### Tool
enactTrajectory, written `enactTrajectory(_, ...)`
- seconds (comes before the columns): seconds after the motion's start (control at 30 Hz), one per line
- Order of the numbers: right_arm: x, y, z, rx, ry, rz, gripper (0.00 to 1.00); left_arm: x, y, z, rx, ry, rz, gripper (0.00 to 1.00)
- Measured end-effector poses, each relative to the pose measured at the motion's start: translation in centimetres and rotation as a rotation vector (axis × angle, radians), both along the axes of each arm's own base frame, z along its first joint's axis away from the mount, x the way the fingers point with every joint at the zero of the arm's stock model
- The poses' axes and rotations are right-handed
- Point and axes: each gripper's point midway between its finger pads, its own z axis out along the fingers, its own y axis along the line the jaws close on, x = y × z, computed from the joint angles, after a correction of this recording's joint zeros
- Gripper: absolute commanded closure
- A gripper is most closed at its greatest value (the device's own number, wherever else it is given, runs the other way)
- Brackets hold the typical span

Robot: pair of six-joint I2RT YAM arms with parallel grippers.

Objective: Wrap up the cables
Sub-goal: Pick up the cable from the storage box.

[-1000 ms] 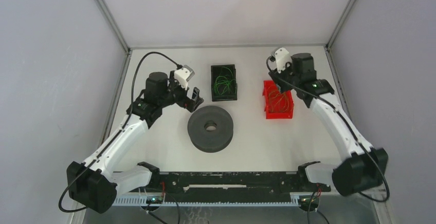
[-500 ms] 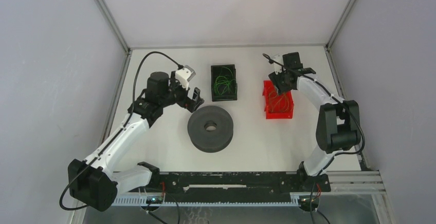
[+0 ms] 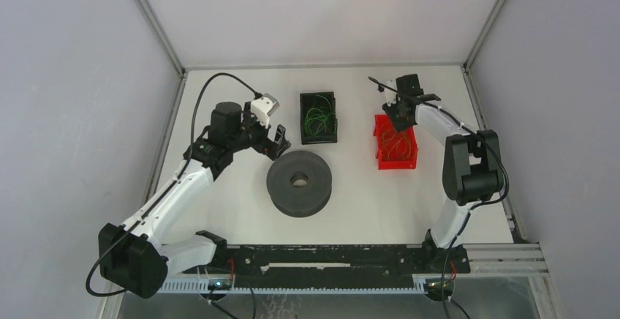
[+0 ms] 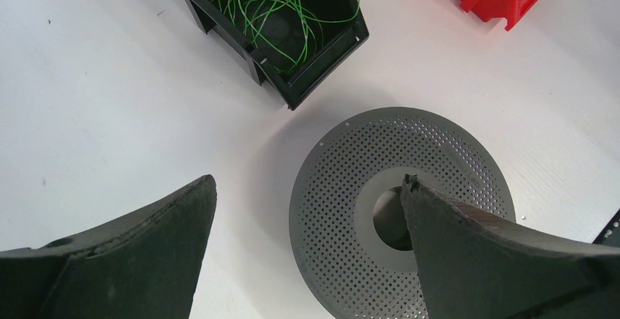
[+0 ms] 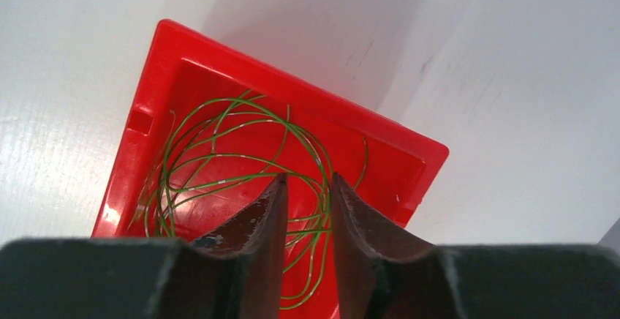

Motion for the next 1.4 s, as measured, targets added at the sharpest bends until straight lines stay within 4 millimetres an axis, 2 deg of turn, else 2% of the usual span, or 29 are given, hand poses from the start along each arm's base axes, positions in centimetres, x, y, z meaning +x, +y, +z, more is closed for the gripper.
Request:
enactTrajectory(0.1,0.0,-0.2,-0.4,-0.011,0.010,0.000,0.85,0.0,0.0,0.0,0.000,0.000,0.000,0.00)
enactTrajectory(0.2,0.0,0.0,0.0,-0.010,0.001,0.009,1.00,0.0,0.0,0.0,0.000,0.000,0.000,0.00)
enactTrajectory(0.27,-0.2,0.1,1.1,-0.002,-0.015,0.014,1.00,0.0,0.0,0.0,0.001,-0.001,0.000,0.00)
enactTrajectory(0.37,-0.9,0.8,5.1,0.027,-0.088,0.032,1.00,0.1,0.1,0.0,0.015,-0.013,-0.005,0.00)
enactTrajectory(0.43,-1.6,1.5,9.8,0.055,-0.189,0.053,1.00,0.1,0.2,-0.1,0.029,-0.018,-0.011,0.00)
enactTrajectory(0.53,-3.1,3.0,19.8,0.118,-0.440,0.097,1.00,0.0,0.5,-0.4,0.061,-0.014,-0.022,0.00)
enactTrajectory(0.63,-6.7,4.0,31.1,0.213,-0.739,0.143,1.00,0.1,0.5,-0.1,0.079,-0.012,-0.036,0.00)
enactTrajectory(0.67,-8.2,4.1,34.2,0.246,-0.823,0.158,1.00,0.1,0.4,0.2,0.080,-0.017,-0.044,0.00)
enactTrajectory(0.73,-10.9,4.0,39.3,0.301,-0.948,0.175,1.00,0.2,0.2,1.3,0.074,-0.034,-0.059,0.00)
enactTrajectory(0.8,-13.8,3.8,45.2,0.368,-1.085,0.192,1.00,0.2,-0.4,2.9,0.050,-0.058,-0.088,0.00)
enactTrajectory(0.9,-17.0,4.1,51.2,0.461,-1.204,0.236,1.00,-0.1,-1.6,5.7,0.013,-0.105,-0.151,0.00)
enactTrajectory(0.93,-17.8,4.3,52.5,0.487,-1.225,0.254,1.00,-0.3,-2.0,6.8,0.002,-0.123,-0.174,0.00)
enactTrajectory(1.03,-19.3,5.5,55.8,0.574,-1.245,0.319,1.00,-1.2,-3.6,9.9,-0.029,-0.185,-0.248,0.00)
enactTrajectory(1.13,-19.8,6.9,56.8,0.646,-1.210,0.373,1.00,-2.7,-5.3,12.5,-0.067,-0.239,-0.334,0.00)
enactTrajectory(1.23,-19.8,8.1,56.3,0.708,-1.140,0.411,1.00,-4.7,-6.7,13.8,-0.101,-0.259,-0.415,0.00)
enactTrajectory(1.4,-18.8,9.8,52.7,0.769,-0.983,0.422,1.00,-7.7,-8.5,14.3,-0.153,-0.230,-0.539,0.00)
